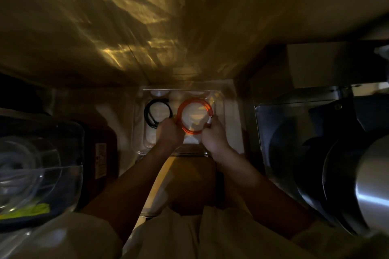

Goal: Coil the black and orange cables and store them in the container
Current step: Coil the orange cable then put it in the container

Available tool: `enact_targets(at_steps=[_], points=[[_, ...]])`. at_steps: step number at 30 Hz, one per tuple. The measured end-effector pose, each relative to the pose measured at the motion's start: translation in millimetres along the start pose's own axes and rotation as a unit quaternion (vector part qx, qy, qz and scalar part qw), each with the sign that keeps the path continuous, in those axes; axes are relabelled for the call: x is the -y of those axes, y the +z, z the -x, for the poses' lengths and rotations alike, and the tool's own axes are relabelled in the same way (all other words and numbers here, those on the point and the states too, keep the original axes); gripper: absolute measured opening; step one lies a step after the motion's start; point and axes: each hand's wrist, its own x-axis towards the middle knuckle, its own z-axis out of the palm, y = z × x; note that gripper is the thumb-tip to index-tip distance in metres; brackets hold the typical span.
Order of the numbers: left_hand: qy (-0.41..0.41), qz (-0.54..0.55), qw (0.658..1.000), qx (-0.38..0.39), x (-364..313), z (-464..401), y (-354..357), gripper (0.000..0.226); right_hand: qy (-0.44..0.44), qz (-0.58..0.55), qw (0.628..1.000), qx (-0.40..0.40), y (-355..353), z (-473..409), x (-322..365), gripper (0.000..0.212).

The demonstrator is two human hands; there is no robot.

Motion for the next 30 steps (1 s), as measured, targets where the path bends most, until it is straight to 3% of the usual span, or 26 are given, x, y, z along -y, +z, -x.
enact_targets(at_steps=[4,7,10,14,24,30], points=[[-0.009,0.022,0.999,0.022,4.6,-5.8,0.5,0.035,-0.014,0.046,0.999,0.011,1.0,-1.6,-3.5,0.059],[-0.062,0.11,0.992,0.032,13.0,-14.0,5.8,0.035,-0.021,0.068,0.997,0.015,0.7,-1.1,-4.7,0.065],[-0.149,0.227,0.962,0.038,18.1,-21.0,8.2,0.035,-0.037,0.08,0.996,0.016,-0.7,0.2,-6.8,0.065],[-0.228,0.347,0.908,0.058,6.8,-16.6,5.5,0.018,-0.07,0.106,0.992,0.008,-1.4,2.1,-10.8,0.065],[-0.28,0.434,0.853,0.077,-14.7,-9.9,5.7,0.032,-0.142,0.161,0.977,0.0,-3.2,9.6,-19.6,0.071],[-0.278,0.401,0.865,0.112,-20.3,-9.4,11.2,0.029,-0.16,0.272,0.948,0.036,-7.4,6.3,-15.9,0.073]])
